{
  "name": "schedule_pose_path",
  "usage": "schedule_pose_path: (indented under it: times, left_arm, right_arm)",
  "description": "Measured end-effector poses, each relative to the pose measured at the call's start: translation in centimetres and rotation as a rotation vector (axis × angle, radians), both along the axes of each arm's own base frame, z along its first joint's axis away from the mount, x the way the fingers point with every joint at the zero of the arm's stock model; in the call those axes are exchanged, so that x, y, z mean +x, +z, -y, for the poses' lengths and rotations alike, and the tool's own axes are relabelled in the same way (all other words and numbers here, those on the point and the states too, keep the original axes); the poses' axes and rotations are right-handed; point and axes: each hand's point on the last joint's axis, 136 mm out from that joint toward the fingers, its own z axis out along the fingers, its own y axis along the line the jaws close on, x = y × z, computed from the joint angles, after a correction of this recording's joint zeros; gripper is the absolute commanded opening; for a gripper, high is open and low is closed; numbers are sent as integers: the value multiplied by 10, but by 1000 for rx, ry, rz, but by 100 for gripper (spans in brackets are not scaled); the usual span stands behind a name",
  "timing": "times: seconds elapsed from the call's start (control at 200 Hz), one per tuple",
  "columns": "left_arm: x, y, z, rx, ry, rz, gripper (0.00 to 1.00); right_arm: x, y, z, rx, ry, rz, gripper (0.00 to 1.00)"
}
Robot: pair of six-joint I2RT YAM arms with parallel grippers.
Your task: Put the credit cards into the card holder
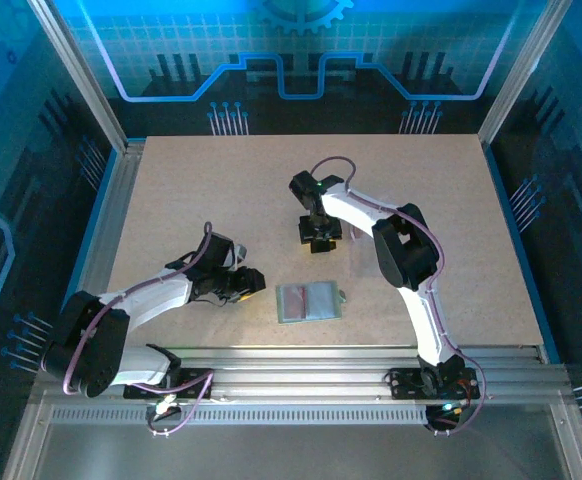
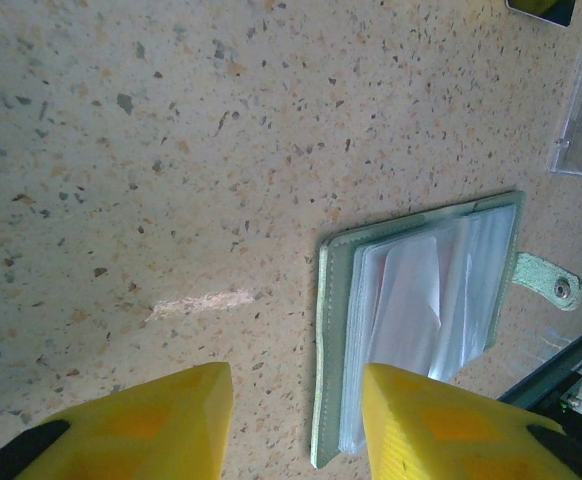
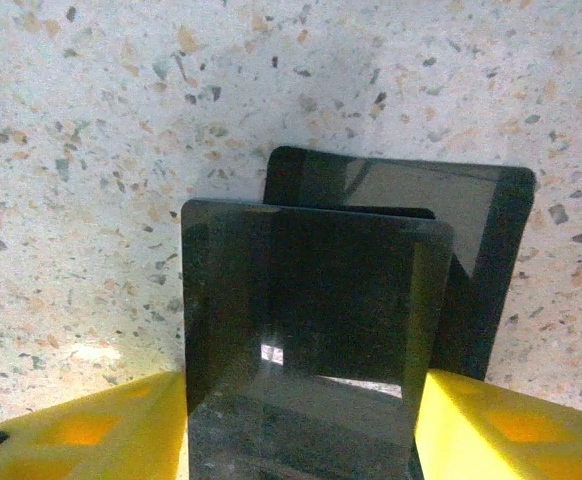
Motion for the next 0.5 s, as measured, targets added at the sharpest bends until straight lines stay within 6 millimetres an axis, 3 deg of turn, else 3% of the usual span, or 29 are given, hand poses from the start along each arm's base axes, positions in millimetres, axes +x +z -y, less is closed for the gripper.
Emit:
schedule_pose_path:
  times: [0.5]
  left_arm:
    - [0, 0, 0, 0, 0, 0, 40]
  right_arm:
    - [2, 4, 3, -22, -3, 21, 31]
